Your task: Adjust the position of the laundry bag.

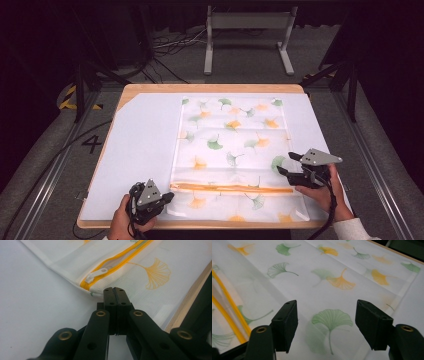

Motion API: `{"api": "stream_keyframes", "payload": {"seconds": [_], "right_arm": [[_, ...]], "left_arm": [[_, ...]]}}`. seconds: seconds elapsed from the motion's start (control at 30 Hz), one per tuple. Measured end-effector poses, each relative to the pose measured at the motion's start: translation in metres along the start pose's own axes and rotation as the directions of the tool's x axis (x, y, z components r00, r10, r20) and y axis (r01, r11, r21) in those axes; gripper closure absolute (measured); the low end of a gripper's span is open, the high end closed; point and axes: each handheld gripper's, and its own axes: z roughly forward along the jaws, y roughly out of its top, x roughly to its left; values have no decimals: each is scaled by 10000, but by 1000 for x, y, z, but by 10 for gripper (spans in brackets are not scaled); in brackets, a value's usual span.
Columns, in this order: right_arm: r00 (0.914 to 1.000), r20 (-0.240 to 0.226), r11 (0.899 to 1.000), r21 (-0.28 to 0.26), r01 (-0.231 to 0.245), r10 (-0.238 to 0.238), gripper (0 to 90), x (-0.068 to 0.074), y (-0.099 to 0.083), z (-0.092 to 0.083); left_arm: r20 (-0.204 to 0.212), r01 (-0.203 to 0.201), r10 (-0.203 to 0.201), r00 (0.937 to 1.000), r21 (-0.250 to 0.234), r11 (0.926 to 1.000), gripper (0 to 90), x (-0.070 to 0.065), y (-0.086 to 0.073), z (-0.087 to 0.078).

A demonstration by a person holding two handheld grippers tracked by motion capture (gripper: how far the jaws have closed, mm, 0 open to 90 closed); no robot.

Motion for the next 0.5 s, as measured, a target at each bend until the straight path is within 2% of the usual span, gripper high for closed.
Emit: {"api": "stream_keyframes", "payload": {"seconds": [0.07,0.1,0.13,0.17,0.2,0.33,0.37,0.43,0.5], "right_arm": [[9993,-367,9999,-99,-99,95,383,5,6,2],[9993,-367,9999,-99,-99,95,383,5,6,2],[9989,-460,10000,-75,-24,20,389,8,9,3],[9980,-590,9998,-84,207,-211,441,14,14,6],[9980,-590,9998,-84,207,-211,441,14,14,6],[9939,-857,9975,84,704,-694,513,26,20,11],[9934,-888,9972,101,742,-730,520,27,20,12],[9953,-632,9969,257,749,-732,520,27,18,13],[9976,-463,9983,225,533,-522,515,22,15,11]], "left_arm": [[-61,-90,89,9999,-46,9999,893,-1,0,-1],[-61,-90,89,9999,-46,9999,893,-1,0,-1],[-53,-80,80,10000,-75,9999,893,-1,0,-1],[-107,-139,138,9998,-111,9998,893,-1,1,-1],[-107,-139,138,9998,-111,9998,893,-1,1,-1],[-102,-177,176,9998,-134,9998,893,0,1,-2],[-100,-166,165,9998,-136,9998,893,0,1,-2],[-149,-147,144,9998,-149,9998,893,1,0,-3],[-134,-145,143,9998,-158,9998,893,2,0,-3]]}}
